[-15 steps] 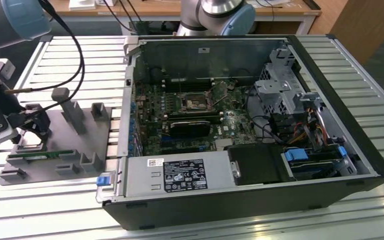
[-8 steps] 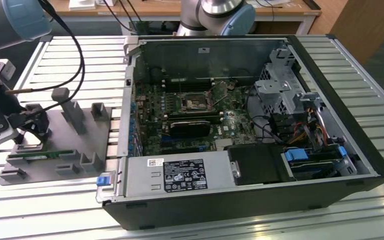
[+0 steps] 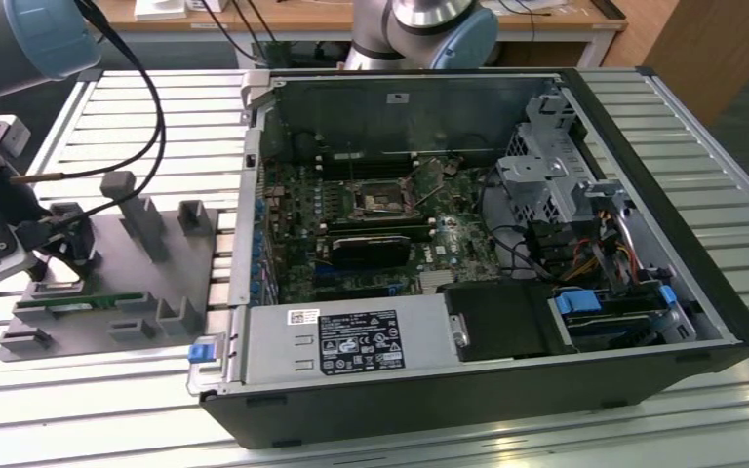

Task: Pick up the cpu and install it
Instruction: 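Pick up the cpu and move it towards the insertion slot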

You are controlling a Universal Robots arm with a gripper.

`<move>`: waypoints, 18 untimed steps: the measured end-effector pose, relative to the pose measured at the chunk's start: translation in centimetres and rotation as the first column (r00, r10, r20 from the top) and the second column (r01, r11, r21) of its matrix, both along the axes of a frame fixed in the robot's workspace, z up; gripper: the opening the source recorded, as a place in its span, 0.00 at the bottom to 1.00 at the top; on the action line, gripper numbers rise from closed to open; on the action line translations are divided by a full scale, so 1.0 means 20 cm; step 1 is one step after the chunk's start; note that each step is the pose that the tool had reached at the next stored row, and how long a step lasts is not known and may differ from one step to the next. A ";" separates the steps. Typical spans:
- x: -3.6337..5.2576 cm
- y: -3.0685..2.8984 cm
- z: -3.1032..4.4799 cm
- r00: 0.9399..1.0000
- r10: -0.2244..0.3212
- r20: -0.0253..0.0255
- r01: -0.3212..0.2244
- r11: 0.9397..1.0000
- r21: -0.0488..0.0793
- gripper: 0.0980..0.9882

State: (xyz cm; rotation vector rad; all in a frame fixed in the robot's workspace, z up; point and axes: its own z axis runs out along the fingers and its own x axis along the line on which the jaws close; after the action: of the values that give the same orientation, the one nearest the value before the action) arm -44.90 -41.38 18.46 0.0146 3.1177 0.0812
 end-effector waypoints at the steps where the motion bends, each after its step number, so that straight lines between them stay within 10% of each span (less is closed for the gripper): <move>1: 0.000 0.000 0.000 1.000 0.000 0.000 0.000 1.000 0.000 0.49; 18: 0.000 0.001 0.006 1.000 0.003 0.000 -0.003 1.000 0.002 0.49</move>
State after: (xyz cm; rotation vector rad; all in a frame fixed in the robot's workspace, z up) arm -44.91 -41.36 18.59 0.0103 3.1181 0.0842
